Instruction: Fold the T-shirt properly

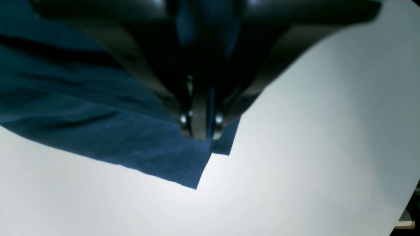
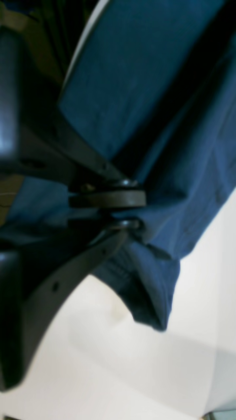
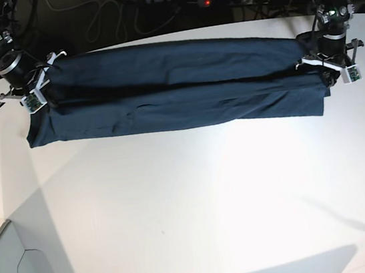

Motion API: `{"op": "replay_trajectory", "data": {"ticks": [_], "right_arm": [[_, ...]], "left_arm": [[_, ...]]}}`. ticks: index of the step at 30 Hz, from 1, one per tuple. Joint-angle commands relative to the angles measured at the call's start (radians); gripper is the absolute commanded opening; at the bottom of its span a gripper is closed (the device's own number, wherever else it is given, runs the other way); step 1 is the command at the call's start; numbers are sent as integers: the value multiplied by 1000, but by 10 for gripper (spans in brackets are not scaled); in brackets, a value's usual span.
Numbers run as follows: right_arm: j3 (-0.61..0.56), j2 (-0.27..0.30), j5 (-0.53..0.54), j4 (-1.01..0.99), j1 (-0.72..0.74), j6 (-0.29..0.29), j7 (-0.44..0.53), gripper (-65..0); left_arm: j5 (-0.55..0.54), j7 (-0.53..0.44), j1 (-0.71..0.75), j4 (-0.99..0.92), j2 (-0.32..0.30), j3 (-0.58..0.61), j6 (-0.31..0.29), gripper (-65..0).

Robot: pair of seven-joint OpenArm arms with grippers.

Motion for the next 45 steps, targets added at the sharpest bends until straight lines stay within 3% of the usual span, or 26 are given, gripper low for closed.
{"op": "replay_trajectory", "data": {"ticks": [1,24,26,32,34,38,42,45], "right_arm": [[17,7,5,19,-7,7,18,-645],[38,12,2,-76,-37,7,18,-637],[38,13,2,-76,-37,5,11,-593],[47,39,2,-65,-37,5,17,-298],[64,38,2,-36,-40,5,17,-233],[103,7,3,50,-41,5,11,-211],[116,-28,3,145,-55,5,9,-211],[123,-39,5,191,-58,5,12,-211]], "left_arm": [[0,-26,3,26,-14,-7,4,-650],[1,-26,14,-63,-9,2,3,-650],[1,-26,12,-76,-9,2,3,-650],[-5,-15,12,-77,-9,-4,4,-650],[-5,-17,12,-77,-9,-4,4,-650],[-7,-18,26,-65,-9,-4,3,-650],[-7,-23,32,-59,-9,-7,11,-486],[-7,-25,33,-54,-9,-7,6,-461]]}}
